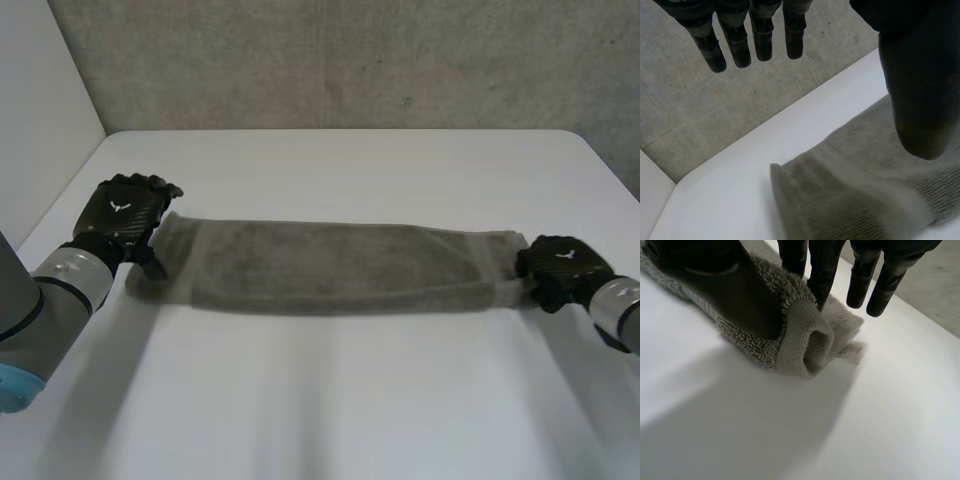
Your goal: Fold the towel.
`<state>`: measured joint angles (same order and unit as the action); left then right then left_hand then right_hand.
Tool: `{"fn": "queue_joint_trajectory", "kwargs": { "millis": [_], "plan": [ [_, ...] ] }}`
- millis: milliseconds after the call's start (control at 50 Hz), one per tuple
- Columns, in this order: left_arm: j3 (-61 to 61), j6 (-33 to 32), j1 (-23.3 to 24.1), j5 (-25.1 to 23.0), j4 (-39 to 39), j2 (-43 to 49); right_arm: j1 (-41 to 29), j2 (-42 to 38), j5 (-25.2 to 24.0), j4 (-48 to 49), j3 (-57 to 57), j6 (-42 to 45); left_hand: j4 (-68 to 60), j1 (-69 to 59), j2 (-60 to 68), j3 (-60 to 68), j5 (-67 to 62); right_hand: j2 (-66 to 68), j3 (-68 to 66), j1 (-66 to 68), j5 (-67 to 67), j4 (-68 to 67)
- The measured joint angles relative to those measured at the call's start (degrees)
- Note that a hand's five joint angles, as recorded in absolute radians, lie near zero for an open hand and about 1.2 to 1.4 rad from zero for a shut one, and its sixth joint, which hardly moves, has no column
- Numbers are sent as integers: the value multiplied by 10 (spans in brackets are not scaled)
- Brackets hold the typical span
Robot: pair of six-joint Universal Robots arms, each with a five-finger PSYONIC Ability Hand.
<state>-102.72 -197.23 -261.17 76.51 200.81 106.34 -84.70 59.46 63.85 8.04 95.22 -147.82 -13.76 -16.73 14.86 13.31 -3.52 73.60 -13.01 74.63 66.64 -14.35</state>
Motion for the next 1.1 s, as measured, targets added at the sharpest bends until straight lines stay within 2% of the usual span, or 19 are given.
{"fn": "queue_joint_trajectory", "kwargs": {
  "millis": [200, 340, 460, 540, 560, 620, 700, 720, 760, 860, 940, 980, 1100],
  "plan": [
    [0, 1, -6, 1, -1, -4, 122, 55, -14, -19, -56, 44, 0, 0, 0, 0, 0, 0, 0, 4, 0, 0],
    [0, 1, -7, 1, -1, -5, 134, 87, -26, -88, -169, 42, 0, 0, 0, 0, 0, 0, 0, 6, 0, 0],
    [0, 1, -2, 2, -2, -5, 35, 109, -25, -139, -236, 6, 0, 0, 0, 0, 0, 6, 0, 8, 0, 0],
    [0, 1, 0, 3, -2, -5, -117, 92, 0, -141, -261, -12, 0, 0, 0, 0, 0, 6, 0, 9, 0, 0],
    [0, 1, 0, 3, -2, -5, -137, 87, 5, -140, -265, -13, 0, 0, 0, 0, 0, 6, 0, 9, 0, 0],
    [2, 2, 4, 4, -1, -5, -253, 48, 40, -127, -284, -17, 0, 0, 0, 0, 0, 6, 0, 9, 0, 0],
    [9, 5, 12, 6, 0, -4, -372, -26, 83, -99, -309, -16, 0, 0, 0, 0, 0, -1, 0, -3, -16, 0],
    [11, 6, 14, 7, 0, -4, -384, -36, 87, -95, -312, -16, 0, 0, 0, 0, 0, -3, 0, -10, -27, 0],
    [18, 11, 21, 8, 0, -2, -430, -81, 104, -80, -322, -13, 0, 0, 0, 0, 0, -96, 0, -107, -122, 0],
    [36, 27, 39, 9, -1, 6, -472, -137, 131, -66, -327, -4, 0, 0, 0, 0, 0, -347, 0, -356, -386, 0],
    [54, 44, 57, 9, -3, 12, -470, -125, 156, -63, -309, -1, 0, 0, 0, 0, 0, -532, 0, -533, -607, 0],
    [66, 56, 69, 9, -4, 15, -457, -98, 165, -63, -287, -3, 0, 0, 0, 0, 0, -589, 0, -594, -630, 0],
    [95, 81, 100, 10, -5, 27, -391, 0, 171, -64, -203, -33, 0, 0, 0, 0, 0, -595, 0, -609, -631, 0]
  ]
}}
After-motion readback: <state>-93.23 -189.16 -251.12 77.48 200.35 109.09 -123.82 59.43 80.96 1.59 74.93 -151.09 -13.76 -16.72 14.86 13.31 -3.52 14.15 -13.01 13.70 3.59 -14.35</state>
